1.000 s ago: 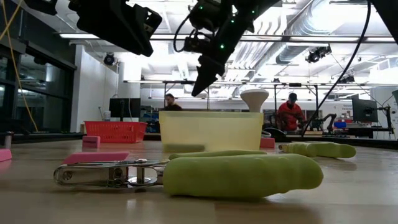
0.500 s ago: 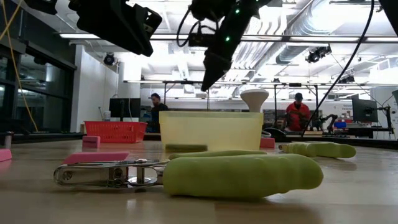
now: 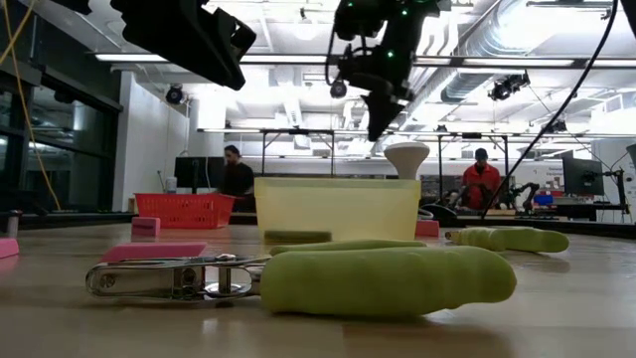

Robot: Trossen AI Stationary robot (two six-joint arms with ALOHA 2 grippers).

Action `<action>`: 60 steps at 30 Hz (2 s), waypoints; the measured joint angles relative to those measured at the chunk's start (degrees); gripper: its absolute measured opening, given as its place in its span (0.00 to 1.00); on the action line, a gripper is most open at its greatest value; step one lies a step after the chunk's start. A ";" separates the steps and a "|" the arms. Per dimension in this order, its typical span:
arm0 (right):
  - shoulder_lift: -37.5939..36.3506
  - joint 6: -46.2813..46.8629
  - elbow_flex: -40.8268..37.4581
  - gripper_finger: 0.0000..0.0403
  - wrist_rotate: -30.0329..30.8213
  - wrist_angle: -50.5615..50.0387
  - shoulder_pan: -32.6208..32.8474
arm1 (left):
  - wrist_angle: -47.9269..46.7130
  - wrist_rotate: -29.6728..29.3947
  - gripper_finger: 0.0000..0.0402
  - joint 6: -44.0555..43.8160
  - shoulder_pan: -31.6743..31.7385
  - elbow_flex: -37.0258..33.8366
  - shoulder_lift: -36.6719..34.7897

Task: Pick & Place School Supplies
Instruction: Put the yellow crayon box into the yellow bin

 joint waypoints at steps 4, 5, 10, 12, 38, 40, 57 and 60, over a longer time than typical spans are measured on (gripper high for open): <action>-0.98 2.81 0.05 0.01 0.22 -5.87 -2.44 | -0.03 -0.02 0.19 -1.40 0.00 0.00 0.00; -1.02 3.75 0.05 0.01 0.24 -7.14 -3.13 | -0.02 -0.03 0.19 -1.83 0.00 0.00 0.00; -0.94 8.61 0.02 0.01 0.19 -15.59 -7.04 | -0.03 -0.10 0.19 -3.01 0.00 0.00 0.00; -0.95 9.91 0.02 0.01 0.24 -17.45 -8.22 | -0.03 -0.13 0.19 -3.03 0.00 0.00 0.00; -0.84 17.91 -13.63 0.17 1.89 -26.84 1.67 | -0.39 -0.10 0.19 -4.30 0.00 0.00 0.00; -0.84 18.31 -15.11 0.22 1.93 -26.24 2.30 | -0.38 -0.08 0.19 -4.30 0.00 0.00 0.00; -0.84 25.00 -22.96 0.35 1.88 -17.30 3.04 | -0.32 -0.02 0.19 -5.18 0.00 0.00 0.00; -0.84 24.95 -24.95 0.35 1.75 -14.54 3.04 | -0.30 -0.02 0.19 -5.18 -0.02 0.00 0.00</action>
